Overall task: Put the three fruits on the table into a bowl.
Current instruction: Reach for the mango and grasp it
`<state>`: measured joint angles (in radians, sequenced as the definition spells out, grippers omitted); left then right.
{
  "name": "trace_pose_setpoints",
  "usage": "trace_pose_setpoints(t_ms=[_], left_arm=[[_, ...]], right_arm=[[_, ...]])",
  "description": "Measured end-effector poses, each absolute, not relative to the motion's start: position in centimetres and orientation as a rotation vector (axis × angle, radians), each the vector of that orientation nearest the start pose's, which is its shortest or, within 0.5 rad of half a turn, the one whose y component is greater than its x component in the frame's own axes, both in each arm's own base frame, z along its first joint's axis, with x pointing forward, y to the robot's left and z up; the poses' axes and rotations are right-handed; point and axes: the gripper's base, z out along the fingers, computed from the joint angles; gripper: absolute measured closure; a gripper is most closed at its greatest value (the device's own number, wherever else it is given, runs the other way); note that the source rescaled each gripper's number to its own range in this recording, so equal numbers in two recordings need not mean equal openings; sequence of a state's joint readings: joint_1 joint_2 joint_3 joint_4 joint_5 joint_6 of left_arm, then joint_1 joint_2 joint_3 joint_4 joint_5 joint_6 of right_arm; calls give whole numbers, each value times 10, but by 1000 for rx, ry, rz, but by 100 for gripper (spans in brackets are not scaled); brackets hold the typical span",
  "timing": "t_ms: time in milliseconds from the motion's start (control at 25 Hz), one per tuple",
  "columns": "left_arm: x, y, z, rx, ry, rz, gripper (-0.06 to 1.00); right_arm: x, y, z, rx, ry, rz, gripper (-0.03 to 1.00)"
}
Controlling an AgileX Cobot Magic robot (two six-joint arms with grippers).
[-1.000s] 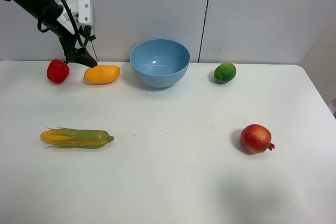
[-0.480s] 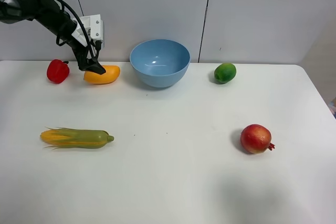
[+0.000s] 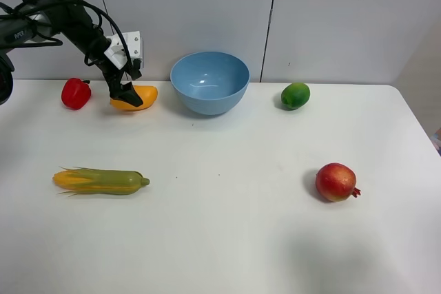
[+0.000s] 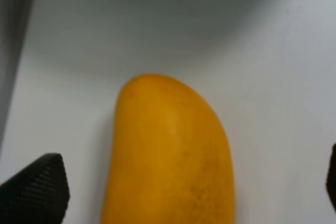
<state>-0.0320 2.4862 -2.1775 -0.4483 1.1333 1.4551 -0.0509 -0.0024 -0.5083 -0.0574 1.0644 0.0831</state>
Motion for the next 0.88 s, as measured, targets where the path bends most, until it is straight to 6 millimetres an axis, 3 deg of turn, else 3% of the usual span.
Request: trace_pose_setpoints(t_ms=[400, 680, 880], left_arm=[[522, -41, 138, 1649, 2136, -200, -6], [523, -42, 107, 1647, 2176, -253, -6], [525, -42, 98, 1636, 2181, -243, -6]], right_arm=[[-7, -4, 279, 139, 2032, -48, -3], [-7, -4, 279, 139, 2032, -48, -3], [-7, -4, 279, 139, 2032, -48, -3]])
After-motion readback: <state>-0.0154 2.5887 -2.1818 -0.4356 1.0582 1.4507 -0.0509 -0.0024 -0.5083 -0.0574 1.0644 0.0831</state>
